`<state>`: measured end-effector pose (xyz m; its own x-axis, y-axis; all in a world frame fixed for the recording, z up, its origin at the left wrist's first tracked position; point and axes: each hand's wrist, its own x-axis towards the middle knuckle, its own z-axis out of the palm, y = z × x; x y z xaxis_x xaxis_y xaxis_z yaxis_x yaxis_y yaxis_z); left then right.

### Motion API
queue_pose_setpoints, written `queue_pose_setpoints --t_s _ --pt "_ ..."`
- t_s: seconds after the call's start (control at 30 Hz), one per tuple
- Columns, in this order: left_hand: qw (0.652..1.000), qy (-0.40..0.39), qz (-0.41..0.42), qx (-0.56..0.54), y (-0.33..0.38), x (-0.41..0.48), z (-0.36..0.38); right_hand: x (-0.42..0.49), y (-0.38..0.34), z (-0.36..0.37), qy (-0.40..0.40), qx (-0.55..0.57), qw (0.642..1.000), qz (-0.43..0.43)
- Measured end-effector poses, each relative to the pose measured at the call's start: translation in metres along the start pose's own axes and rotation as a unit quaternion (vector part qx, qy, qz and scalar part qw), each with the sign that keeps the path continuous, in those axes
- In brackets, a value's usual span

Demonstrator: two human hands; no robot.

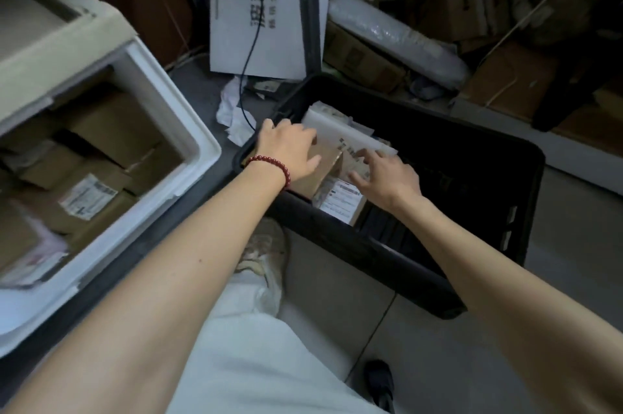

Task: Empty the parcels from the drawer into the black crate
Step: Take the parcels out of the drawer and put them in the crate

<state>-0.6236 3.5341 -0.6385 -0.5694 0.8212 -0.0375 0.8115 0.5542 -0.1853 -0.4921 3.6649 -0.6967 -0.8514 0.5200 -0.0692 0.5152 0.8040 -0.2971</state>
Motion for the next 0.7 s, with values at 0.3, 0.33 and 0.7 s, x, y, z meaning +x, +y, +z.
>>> queue_pose_setpoints --t_s 0.3,0.33,0.7 --pt "0.966 -0.056 -0.223 -0.12 -0.13 -0.112 -0.029 -0.005 -0.13 -0.008 0.021 0.045 0.988 -0.148" --pt "0.959 -0.043 -0.249 -0.13 -0.143 -0.131 -0.028 -0.007 -0.144 -0.006 0.018 0.051 0.985 -0.165" --pt "0.882 0.001 -0.446 -0.152 -0.207 -0.279 0.021 -0.025 -0.257 0.023 -0.049 0.039 0.958 -0.28"
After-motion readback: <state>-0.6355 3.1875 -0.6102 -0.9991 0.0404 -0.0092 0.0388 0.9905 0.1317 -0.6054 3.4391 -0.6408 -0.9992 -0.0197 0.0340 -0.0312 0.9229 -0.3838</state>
